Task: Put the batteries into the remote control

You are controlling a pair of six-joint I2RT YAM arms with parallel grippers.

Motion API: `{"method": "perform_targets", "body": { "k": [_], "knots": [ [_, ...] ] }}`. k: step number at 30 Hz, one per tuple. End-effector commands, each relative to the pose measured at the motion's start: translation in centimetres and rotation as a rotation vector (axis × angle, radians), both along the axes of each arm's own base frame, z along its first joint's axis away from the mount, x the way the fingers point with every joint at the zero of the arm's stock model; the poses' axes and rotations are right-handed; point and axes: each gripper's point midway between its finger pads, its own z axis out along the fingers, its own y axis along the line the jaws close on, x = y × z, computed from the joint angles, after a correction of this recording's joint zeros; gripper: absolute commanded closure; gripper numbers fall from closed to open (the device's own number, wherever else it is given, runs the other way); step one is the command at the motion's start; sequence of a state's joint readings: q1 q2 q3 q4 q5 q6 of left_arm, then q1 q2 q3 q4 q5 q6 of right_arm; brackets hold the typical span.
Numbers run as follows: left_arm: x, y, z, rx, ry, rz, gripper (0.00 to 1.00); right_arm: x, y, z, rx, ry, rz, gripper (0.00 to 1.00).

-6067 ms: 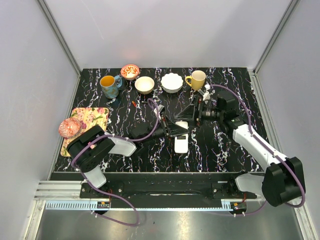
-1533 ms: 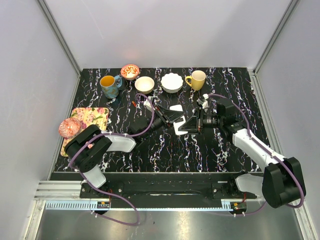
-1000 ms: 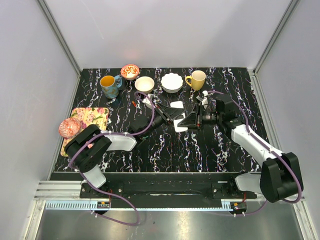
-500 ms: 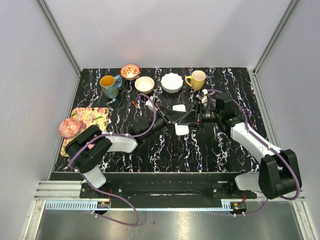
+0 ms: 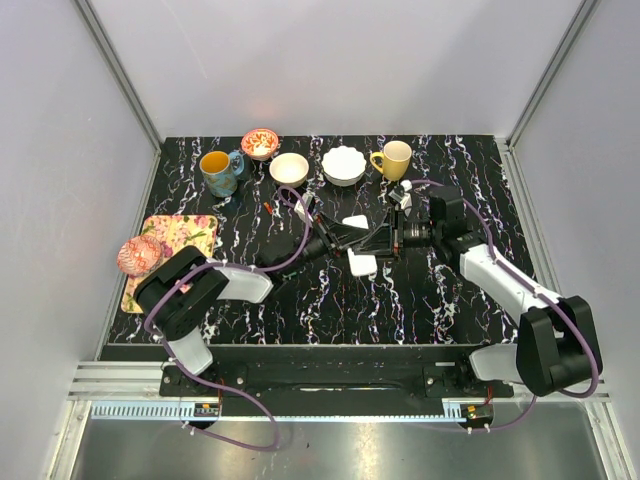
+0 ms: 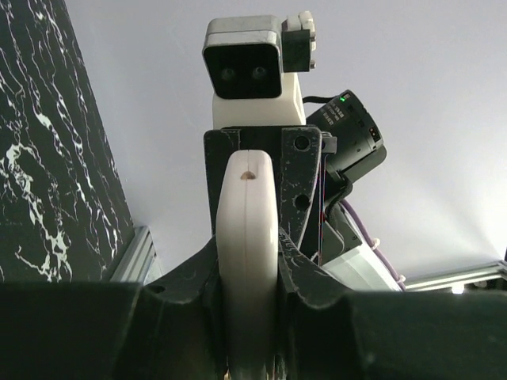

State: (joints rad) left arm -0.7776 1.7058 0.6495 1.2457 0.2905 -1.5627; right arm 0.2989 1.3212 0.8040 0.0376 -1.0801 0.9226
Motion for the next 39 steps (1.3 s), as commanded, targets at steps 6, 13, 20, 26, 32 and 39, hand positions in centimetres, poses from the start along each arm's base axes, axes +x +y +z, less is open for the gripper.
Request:
{"method": "perform_targets", "body": {
  "k": [6,13,20,26,32,39],
  "knots": [
    [-6.8,2.9,6.8,-0.195,-0.362,-0.247,0.68,3.8,-2.2,2.6,-0.068,-0.257,-0.174,1.0],
    [-7.4,3.3,7.0,-0.205,-0.363,-0.258,0.66,3.2,-2.4,2.2,-0.081,-0.259,-0.16,1.0],
    [-7.6,3.3,7.0,-0.207,-0.36,-0.249,0.71,2.6,-1.9,1.9,-0.068,-0.26,-0.121,1.0],
    [-6.6,3.1,7.9,-0.229,-0.366,-0.218,0.67,1.3,-0.8,2.3,-0.057,-0.277,-0.047,1.0],
    [-6.0,2.6,9.3,-0.258,-0.39,-0.211,0.64,0.1,-0.5,2.4,-0.049,-0.28,-0.011,1.0],
    [-6.0,2.1,9.9,-0.268,-0.406,-0.229,1.0,-0.6,-0.4,2.3,-0.029,-0.269,0.009,1.0]
  ]
}}
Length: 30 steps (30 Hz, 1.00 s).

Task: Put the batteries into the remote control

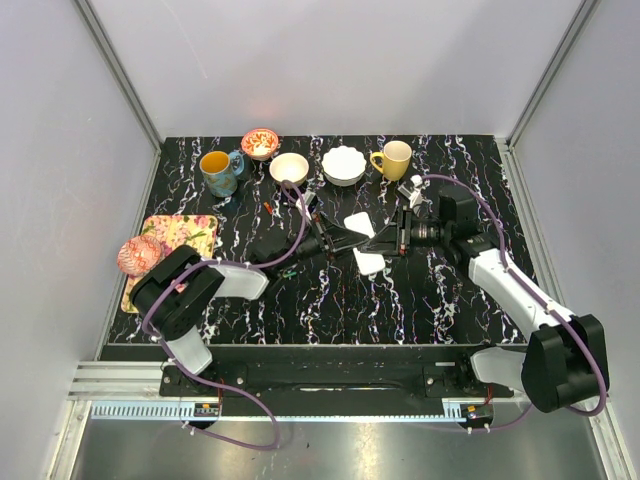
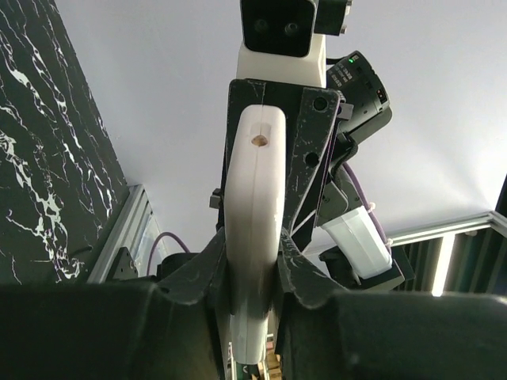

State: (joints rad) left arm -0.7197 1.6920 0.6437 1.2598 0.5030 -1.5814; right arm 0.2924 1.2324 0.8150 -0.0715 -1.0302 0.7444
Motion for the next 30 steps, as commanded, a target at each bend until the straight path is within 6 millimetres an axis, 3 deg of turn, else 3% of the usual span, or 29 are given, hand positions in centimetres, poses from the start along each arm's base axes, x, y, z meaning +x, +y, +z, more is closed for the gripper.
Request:
{"method": "perform_targets", "body": {
  "k": [1,5,6,7,11,14,21,26,30],
  "knots": [
    [-4.4,1.1,9.6,-0.303,-0.36,-0.088,1.0,0.0,0.5,1.8,0.029,-0.103,0.027,1.0],
    [-4.9,0.9,9.3,-0.295,-0.361,-0.099,1.0,0.0,0.6,1.6,0.028,-0.077,0.023,1.0],
    [-5.1,1.0,9.3,-0.294,-0.37,-0.094,1.0,0.1,0.5,1.6,0.025,-0.078,0.016,0.94],
    [-5.1,1.2,9.3,-0.293,-0.373,-0.086,1.0,0.1,0.5,1.5,0.02,-0.069,0.012,0.75],
    [-4.7,2.0,7.7,-0.258,-0.343,-0.034,1.0,-0.1,0.4,1.9,0.02,-0.072,-0.008,0.38],
    [-4.2,2.1,6.4,-0.226,-0.308,-0.015,1.0,-0.4,0.2,2.4,0.022,-0.08,-0.016,0.24],
    [-3.3,2.3,5.2,-0.183,-0.286,0.019,1.0,-2.2,-0.2,2.0,0.017,-0.054,0.016,0.19],
    [-2.4,2.2,6.2,-0.181,-0.304,0.047,1.0,-3.7,-0.6,0.0,-0.004,0.001,0.036,0.19],
    [-1.6,1.9,6.6,-0.163,-0.312,0.057,1.0,-4.3,-0.7,-0.4,0.001,0.017,0.043,0.19]
  ]
}}
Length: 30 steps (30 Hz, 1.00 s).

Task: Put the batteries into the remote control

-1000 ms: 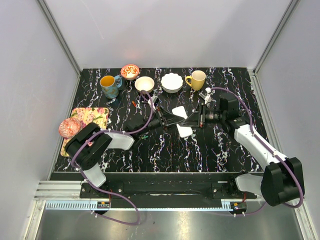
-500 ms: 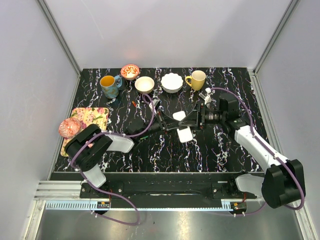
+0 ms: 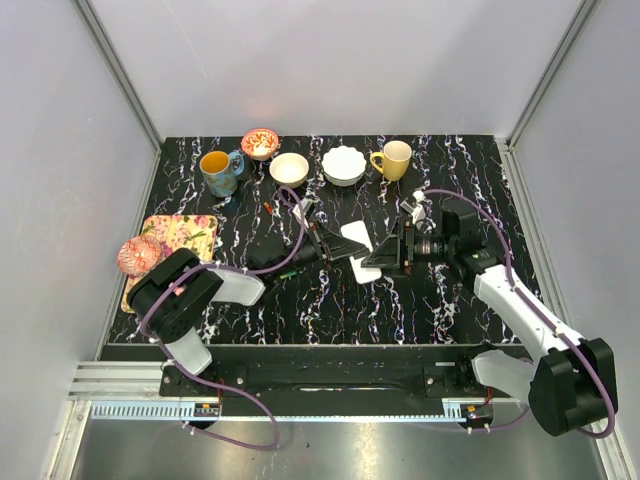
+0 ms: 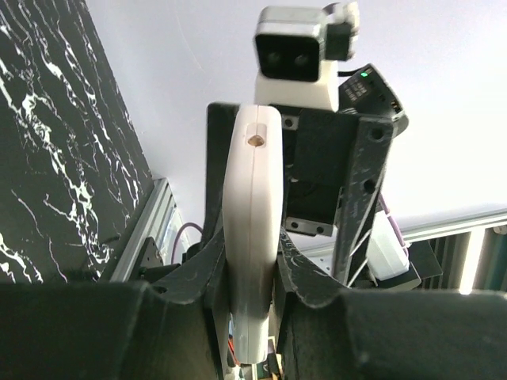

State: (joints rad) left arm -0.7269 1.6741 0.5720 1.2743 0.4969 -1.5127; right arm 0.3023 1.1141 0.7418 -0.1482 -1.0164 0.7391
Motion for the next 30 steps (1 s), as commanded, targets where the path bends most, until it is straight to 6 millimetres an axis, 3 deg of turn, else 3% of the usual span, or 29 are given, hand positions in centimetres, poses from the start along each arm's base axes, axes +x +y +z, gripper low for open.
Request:
{"method": "perform_targets", "body": {
  "k": [1,7,17,28,30],
  "knots": [
    [-0.4,1.1,8.8,-0.208,-0.287,0.039,1.0,-1.5,0.0,0.2,0.022,-0.008,0.046,0.2],
    [0.0,0.7,9.4,-0.213,-0.291,0.037,1.0,-1.7,0.3,-0.3,0.03,0.006,0.062,0.26],
    [-0.2,0.8,10.0,-0.229,-0.291,0.026,1.0,-1.1,0.7,-0.2,0.072,0.004,0.045,0.46],
    [-0.3,0.7,10.3,-0.238,-0.287,0.022,1.0,-0.8,1.2,0.0,0.097,0.021,0.045,0.81],
    [-0.4,0.5,10.3,-0.238,-0.285,0.019,1.0,-0.6,1.4,0.2,0.099,0.015,0.038,0.93]
  ]
}}
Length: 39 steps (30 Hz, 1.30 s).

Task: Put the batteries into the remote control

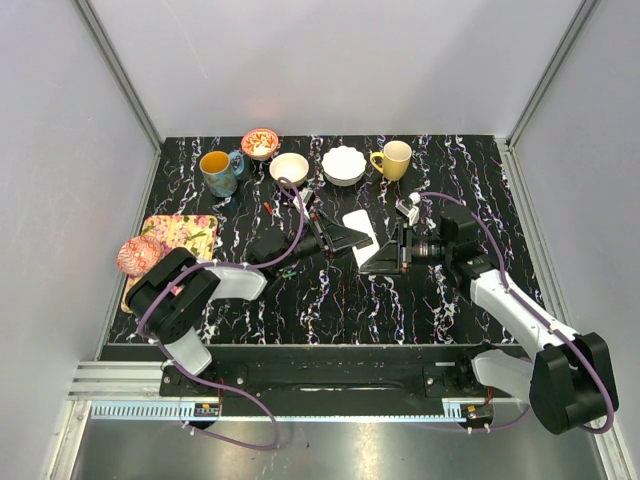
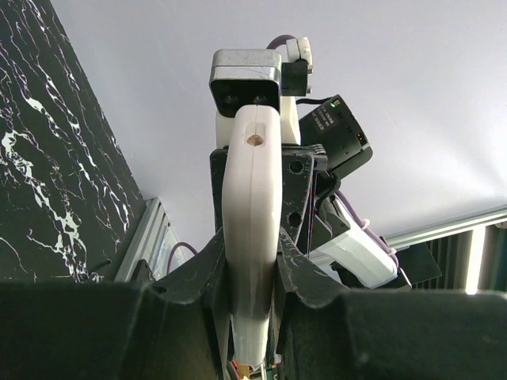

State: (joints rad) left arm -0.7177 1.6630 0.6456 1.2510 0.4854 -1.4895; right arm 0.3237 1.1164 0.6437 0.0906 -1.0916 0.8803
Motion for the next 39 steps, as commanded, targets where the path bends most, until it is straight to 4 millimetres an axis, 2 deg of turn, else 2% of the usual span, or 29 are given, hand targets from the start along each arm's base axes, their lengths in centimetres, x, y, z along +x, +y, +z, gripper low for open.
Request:
{"method": "perform_targets", "body": {
  "k": [1,8,11,13,15,18,19,20,21,22,25,26,27,28,29,30,31,32,33,34,36,37,39],
  "knots": [
    [-1.8,0.9,7.6,-0.201,-0.221,-0.01,1.0,0.6,0.6,0.2,0.004,0.0,-0.022,1.0],
    [-2.6,0.5,7.6,-0.201,-0.226,-0.029,1.0,1.8,0.7,-0.2,-0.033,-0.011,-0.098,1.0],
    [-3.8,0.0,7.3,-0.189,-0.238,-0.054,1.0,2.6,0.5,-0.2,-0.044,-0.026,-0.158,1.0],
    [-5.0,-0.6,7.0,-0.172,-0.24,-0.085,1.0,3.2,0.5,0.0,-0.042,-0.028,-0.179,1.0],
    [-6.7,-1.5,5.9,-0.126,-0.249,-0.134,1.0,4.0,0.6,-0.3,-0.053,-0.013,-0.212,1.0],
    [-8.9,-2.3,4.6,-0.06,-0.28,-0.194,1.0,5.3,0.5,0.0,-0.057,-0.012,-0.251,0.94],
    [-9.6,-2.2,4.7,-0.051,-0.299,-0.211,1.0,5.7,0.6,0.4,-0.053,-0.018,-0.258,0.96],
    [-10.1,-2.5,3.9,-0.016,-0.309,-0.222,1.0,6.0,0.6,0.7,-0.049,-0.023,-0.265,1.0],
    [-10.2,-2.3,3.5,0.0,-0.308,-0.219,1.0,6.2,0.6,0.7,-0.05,-0.023,-0.263,1.0],
    [-10.3,-2.0,3.8,-0.003,-0.318,-0.204,1.0,6.4,0.8,1.3,-0.042,-0.038,-0.254,1.0],
    [-9.0,-1.1,3.6,0.007,-0.299,-0.147,1.0,6.0,1.0,1.9,-0.039,-0.071,-0.21,1.0],
    [-8.1,-0.5,3.7,-0.002,-0.296,-0.12,0.98,5.7,0.9,2.2,-0.041,-0.086,-0.195,1.0],
    [-7.6,0.0,3.6,-0.011,-0.282,-0.104,0.79,5.0,0.7,2.0,-0.07,-0.101,-0.177,1.0],
    [-6.9,0.4,3.6,-0.028,-0.243,-0.089,0.73,5.0,0.6,2.6,-0.077,-0.129,-0.174,1.0],
    [-5.6,1.6,4.6,-0.074,-0.259,-0.043,0.69,4.1,0.2,1.8,-0.118,-0.082,-0.162,1.0],
    [-5.0,2.3,4.5,-0.092,-0.244,-0.02,0.61,3.7,-0.1,2.0,-0.136,-0.126,-0.151,1.0],
    [-4.3,2.7,4.4,-0.112,-0.207,-0.011,0.59,3.6,-0.3,2.3,-0.151,-0.141,-0.152,1.0],
    [-3.0,3.9,5.2,-0.147,-0.222,0.028,0.48,2.9,-0.6,1.7,-0.182,-0.112,-0.145,1.0],
    [-2.4,4.4,5.6,-0.168,-0.22,0.04,0.33,2.6,-0.9,1.7,-0.2,-0.142,-0.141,1.0],
    [-1.7,4.7,5.4,-0.183,-0.189,0.038,0.24,2.6,-1.1,1.8,-0.214,-0.149,-0.151,1.0],
    [-0.3,6.0,6.6,-0.228,-0.216,0.072,0.12,1.9,-1.6,1.6,-0.247,-0.148,-0.15,1.0],
    [0.3,6.3,6.6,-0.235,-0.203,0.079,0.01,2.2,-2.0,1.5,-0.275,-0.156,-0.179,1.0],
    [1.7,7.7,6.9,-0.241,-0.206,0.122,0.01,2.1,-3.1,0.2,-0.365,-0.135,-0.212,1.0]
  ]
}}
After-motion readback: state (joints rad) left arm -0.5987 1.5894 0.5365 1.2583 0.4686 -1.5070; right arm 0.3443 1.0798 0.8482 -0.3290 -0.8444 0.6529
